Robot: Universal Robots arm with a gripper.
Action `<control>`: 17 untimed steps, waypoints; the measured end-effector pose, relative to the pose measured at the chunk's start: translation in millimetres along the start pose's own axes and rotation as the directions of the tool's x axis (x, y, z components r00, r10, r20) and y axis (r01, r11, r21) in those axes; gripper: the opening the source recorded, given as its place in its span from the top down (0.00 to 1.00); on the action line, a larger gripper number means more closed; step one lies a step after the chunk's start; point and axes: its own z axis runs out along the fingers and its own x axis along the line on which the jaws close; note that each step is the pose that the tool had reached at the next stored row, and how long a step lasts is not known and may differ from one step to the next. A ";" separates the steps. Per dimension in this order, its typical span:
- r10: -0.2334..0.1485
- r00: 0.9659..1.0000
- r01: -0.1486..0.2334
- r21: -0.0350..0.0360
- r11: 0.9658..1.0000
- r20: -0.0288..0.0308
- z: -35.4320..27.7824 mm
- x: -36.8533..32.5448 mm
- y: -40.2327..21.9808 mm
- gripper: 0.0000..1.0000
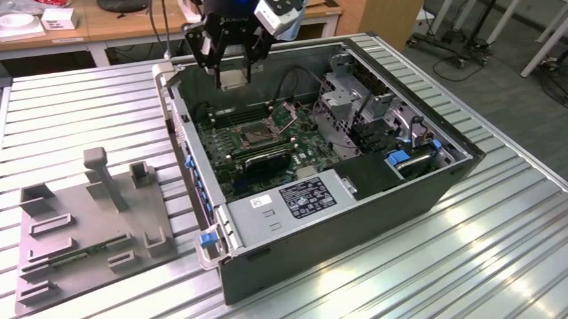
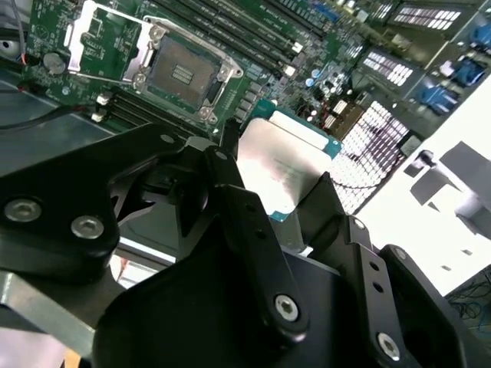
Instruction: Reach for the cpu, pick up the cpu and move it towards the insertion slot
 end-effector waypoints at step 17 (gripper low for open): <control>0.024 1.000 -0.024 0.000 1.000 0.001 3.7 -26.0 14.3 0.45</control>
